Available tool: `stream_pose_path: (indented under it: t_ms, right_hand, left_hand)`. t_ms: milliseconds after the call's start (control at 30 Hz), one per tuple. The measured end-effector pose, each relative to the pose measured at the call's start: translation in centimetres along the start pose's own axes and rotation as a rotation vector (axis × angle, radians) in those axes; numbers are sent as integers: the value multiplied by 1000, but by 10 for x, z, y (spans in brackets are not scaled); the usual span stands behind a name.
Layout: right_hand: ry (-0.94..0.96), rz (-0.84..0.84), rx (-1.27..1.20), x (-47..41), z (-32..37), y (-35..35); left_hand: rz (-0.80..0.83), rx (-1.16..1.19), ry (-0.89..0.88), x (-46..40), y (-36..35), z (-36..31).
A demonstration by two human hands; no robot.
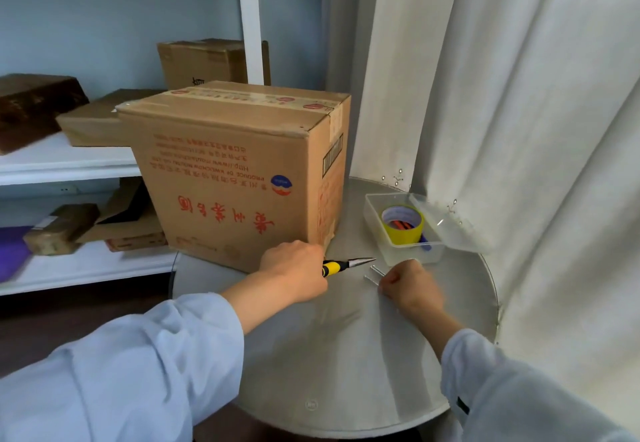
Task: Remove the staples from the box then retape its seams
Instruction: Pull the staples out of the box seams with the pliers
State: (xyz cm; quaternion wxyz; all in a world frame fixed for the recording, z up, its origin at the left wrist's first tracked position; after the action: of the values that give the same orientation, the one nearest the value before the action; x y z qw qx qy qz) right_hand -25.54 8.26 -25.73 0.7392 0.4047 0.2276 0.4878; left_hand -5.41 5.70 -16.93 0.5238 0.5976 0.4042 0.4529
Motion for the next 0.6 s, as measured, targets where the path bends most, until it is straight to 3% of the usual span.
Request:
stream_pose_path:
  t_ms: [233,400,600]
  right_hand:
    - [-11,-130,-30,-4,0,2]
    - [-38,-131,-76,-4,2,7]
    - [226,-381,-165,11,68,47]
  left_hand:
    - [-3,2,-20,-1,-2,-1]
    - [-28,-9,-47,6,8,2]
    - [-263,-55,-80,26,66,31]
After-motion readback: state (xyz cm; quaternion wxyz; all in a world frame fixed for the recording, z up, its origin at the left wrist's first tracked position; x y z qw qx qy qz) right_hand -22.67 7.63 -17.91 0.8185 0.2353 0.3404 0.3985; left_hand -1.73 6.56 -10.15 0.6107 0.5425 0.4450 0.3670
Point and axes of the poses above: each hand's wrist, its own x-axis away from the middle knuckle, its own y-axis out of the back of the hand, z = x × y, the point moved 8 cm from there along -x, towards the middle knuckle, and after that the axes turned 10 degrees about y, right-handed, at the moved point
